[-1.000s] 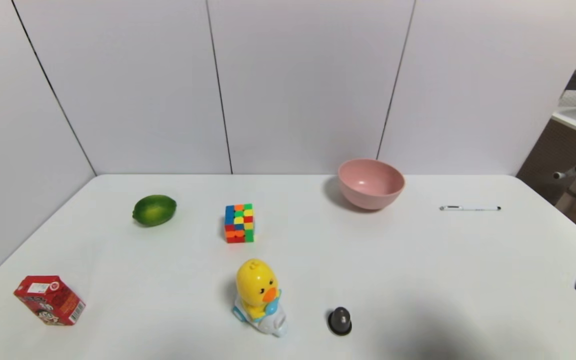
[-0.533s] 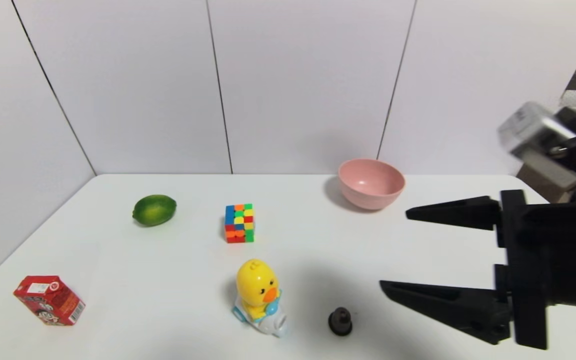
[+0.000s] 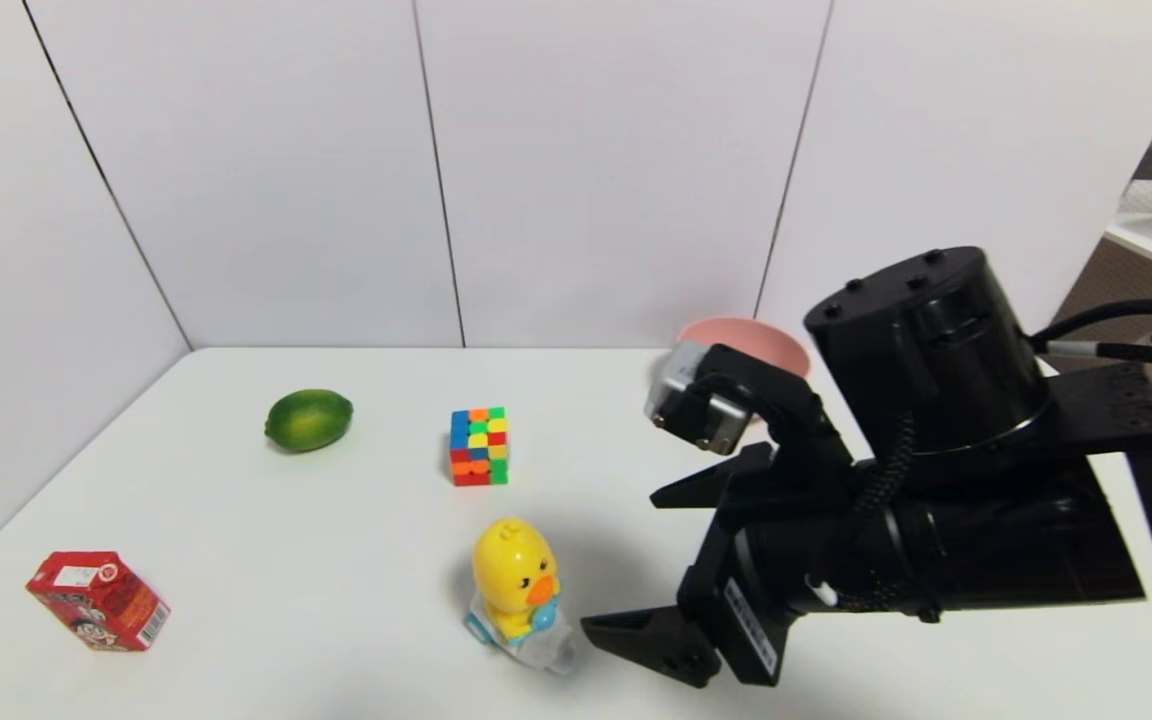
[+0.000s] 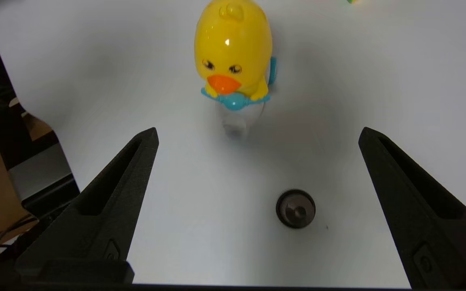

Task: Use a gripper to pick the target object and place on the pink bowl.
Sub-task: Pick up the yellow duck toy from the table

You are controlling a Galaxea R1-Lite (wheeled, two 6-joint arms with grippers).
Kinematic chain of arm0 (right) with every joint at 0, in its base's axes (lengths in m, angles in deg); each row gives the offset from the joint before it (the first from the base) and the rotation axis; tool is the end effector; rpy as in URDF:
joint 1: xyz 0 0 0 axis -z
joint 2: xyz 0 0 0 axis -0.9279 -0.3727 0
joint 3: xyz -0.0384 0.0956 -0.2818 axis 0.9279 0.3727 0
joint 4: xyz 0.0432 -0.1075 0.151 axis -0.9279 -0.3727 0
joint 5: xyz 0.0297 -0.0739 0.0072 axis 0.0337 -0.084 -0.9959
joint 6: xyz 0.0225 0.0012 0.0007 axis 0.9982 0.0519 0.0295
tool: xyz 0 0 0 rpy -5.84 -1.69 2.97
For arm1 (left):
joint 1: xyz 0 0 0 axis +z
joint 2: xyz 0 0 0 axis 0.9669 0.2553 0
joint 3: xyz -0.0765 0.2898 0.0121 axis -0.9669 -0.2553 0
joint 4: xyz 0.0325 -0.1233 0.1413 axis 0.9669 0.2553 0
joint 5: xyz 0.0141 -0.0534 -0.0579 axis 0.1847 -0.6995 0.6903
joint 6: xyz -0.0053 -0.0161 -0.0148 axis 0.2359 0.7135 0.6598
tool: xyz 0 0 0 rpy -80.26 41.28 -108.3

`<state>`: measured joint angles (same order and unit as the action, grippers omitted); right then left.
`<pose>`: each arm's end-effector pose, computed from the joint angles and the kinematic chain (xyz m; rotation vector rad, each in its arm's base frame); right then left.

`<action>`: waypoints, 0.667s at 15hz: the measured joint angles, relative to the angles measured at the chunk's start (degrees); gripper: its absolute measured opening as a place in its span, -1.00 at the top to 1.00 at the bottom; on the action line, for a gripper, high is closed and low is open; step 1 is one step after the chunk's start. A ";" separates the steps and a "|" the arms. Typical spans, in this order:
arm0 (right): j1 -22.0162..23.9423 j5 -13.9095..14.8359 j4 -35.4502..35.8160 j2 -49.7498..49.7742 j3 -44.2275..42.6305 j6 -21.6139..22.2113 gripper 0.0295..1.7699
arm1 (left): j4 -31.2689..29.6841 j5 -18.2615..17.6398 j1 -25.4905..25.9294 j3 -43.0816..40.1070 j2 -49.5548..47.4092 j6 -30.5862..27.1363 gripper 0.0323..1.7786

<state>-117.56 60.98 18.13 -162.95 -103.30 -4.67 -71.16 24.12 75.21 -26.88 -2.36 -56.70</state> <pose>0.1836 0.2207 0.2154 -0.3094 0.5753 1.0334 -0.0228 -0.0001 0.0760 -0.0051 -0.0052 -0.0018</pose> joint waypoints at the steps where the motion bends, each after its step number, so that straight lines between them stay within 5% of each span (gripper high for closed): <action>1: -0.30 0.00 0.00 -1.66 -1.66 0.04 -0.93 | 0.00 0.00 0.00 0.00 0.00 0.00 -0.90; 10: -4.66 0.22 -0.11 -7.06 -5.92 3.82 -0.93 | 0.00 0.00 0.00 0.00 0.00 0.00 -0.90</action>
<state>-122.22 61.20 18.02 -170.01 -109.23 -0.86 -71.16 24.12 75.21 -26.88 -2.36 -56.70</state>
